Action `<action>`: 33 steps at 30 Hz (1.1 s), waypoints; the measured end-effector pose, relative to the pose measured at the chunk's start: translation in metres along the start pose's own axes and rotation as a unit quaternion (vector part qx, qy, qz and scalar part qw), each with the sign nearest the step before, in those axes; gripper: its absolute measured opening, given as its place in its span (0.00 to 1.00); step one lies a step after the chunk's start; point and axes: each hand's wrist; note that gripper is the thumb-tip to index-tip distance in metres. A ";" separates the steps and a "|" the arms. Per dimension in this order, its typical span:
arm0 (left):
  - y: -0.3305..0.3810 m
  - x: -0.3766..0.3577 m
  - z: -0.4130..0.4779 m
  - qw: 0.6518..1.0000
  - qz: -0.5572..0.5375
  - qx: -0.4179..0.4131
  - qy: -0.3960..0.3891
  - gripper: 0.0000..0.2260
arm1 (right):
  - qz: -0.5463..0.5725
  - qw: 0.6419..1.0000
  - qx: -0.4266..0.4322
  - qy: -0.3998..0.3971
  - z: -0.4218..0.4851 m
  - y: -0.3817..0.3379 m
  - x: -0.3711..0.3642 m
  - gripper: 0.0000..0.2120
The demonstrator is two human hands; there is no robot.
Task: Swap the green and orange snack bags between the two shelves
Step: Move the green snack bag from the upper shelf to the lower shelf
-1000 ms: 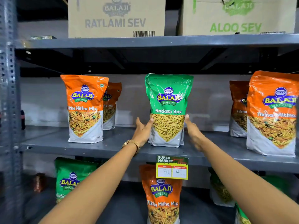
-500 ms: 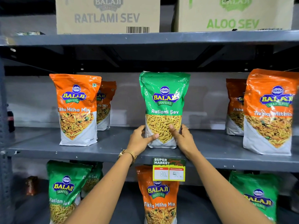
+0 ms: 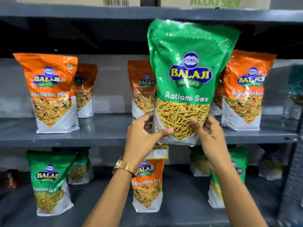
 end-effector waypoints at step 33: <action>-0.191 -0.227 -0.133 0.938 0.126 0.223 -0.233 0.31 | -0.140 0.936 -0.299 0.121 -0.143 0.227 0.118 0.30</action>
Point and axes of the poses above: each hand's wrist, its own z-axis towards the middle knuckle, its own x-axis out of the back of the hand, y = z × x, and after that the axes turned 14 degrees about z, right-handed
